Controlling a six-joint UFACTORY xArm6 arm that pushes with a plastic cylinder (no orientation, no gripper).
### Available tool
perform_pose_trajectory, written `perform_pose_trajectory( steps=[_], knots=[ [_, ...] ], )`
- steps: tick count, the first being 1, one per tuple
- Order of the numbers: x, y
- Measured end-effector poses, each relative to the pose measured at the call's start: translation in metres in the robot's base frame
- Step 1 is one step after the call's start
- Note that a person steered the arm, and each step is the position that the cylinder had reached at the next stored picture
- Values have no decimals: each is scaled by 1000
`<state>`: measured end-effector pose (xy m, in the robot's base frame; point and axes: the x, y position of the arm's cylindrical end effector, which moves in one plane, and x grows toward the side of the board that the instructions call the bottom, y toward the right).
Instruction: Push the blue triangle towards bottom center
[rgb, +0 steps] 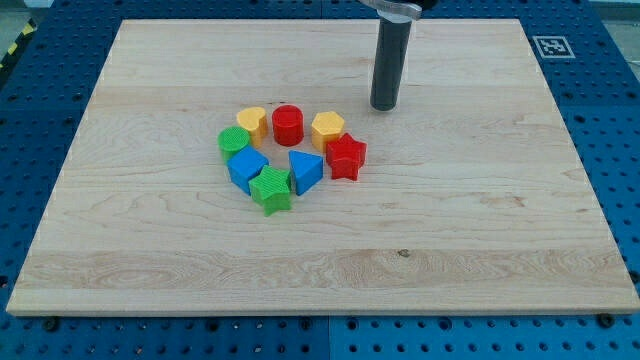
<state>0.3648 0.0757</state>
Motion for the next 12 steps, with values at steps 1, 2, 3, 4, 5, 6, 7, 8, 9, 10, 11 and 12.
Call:
perform_pose_trajectory(
  steps=[1, 2, 3, 4, 5, 6, 7, 8, 9, 10, 11, 12],
  knots=[
    [0, 0],
    [0, 1],
    [0, 0],
    [-10, -23],
    [-10, -44],
    [-10, -52],
    [-10, -71],
    [-10, -163],
    [-8, -272],
    [14, -345],
    [58, -352],
    [70, -279]
  ],
)
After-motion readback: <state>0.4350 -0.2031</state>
